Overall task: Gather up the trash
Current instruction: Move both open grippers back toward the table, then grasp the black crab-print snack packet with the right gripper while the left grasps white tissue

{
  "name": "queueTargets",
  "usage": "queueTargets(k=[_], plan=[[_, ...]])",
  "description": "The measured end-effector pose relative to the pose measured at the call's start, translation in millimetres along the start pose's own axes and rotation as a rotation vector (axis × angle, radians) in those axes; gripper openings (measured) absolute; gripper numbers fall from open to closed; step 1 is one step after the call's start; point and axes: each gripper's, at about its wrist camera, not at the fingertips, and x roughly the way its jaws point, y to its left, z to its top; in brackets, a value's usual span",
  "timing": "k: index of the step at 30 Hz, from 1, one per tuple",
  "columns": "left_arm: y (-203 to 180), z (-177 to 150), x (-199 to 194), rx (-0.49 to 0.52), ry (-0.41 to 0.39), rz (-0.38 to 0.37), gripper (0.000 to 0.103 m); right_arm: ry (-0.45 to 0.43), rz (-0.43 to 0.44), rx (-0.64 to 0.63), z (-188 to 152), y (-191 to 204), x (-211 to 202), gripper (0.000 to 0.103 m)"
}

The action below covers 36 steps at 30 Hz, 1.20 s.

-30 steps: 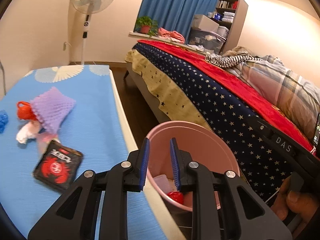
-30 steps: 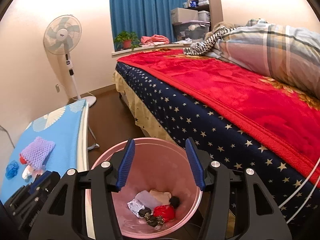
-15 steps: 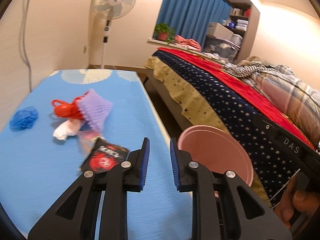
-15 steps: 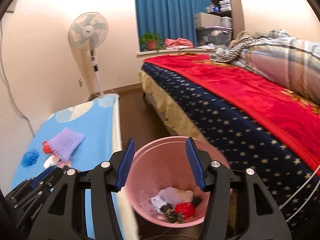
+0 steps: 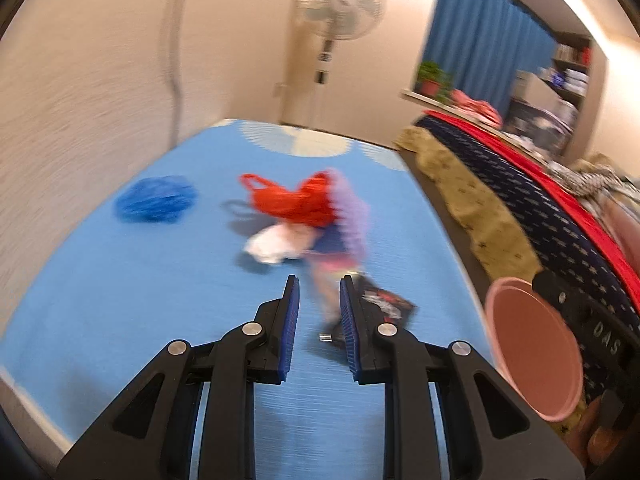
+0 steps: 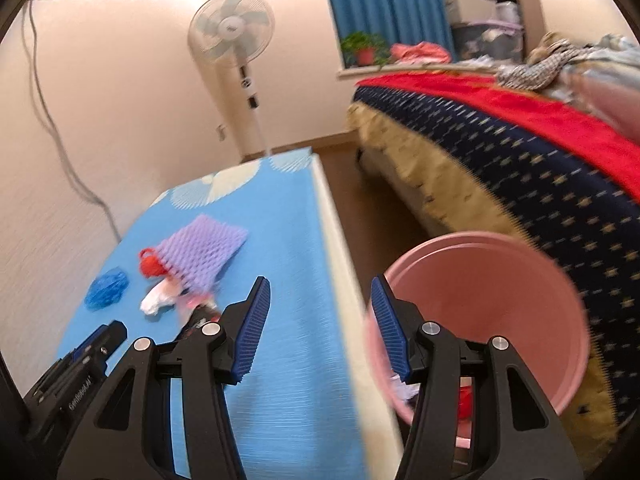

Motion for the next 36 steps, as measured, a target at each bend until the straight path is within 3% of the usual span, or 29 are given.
queueTargets(k=[7, 9, 13, 17, 25, 30, 34, 36], plan=[[33, 2, -1, -0.078, -0.028, 0.126, 0.021, 0.105, 0.133, -0.016, -18, 36, 40, 0.054], [37, 3, -2, -0.080, -0.036, 0.142, 0.021, 0.135, 0.162, -0.030, -22, 49, 49, 0.069], [43, 6, -4, -0.083, -0.056, 0.178, 0.021, 0.178, 0.193, -0.070, -32, 76, 63, 0.082], [54, 9, -5, -0.117, -0.059, 0.207, 0.021, 0.211, 0.192, -0.109, -37, 95, 75, 0.088], [63, 12, -3, -0.136, -0.062, 0.233, 0.021, 0.279, 0.098, -0.170, -42, 110, 92, 0.087], [63, 18, 9, -0.150, -0.044, 0.191, 0.021, 0.285, 0.058, -0.193, -44, 102, 87, 0.072], [60, 20, 29, -0.164, -0.003, 0.119, 0.021, 0.272, 0.061, -0.193, -41, 87, 80, 0.048], [58, 20, 39, -0.165, 0.020, 0.091, 0.021, 0.272, 0.068, -0.192, -39, 80, 78, 0.031]])
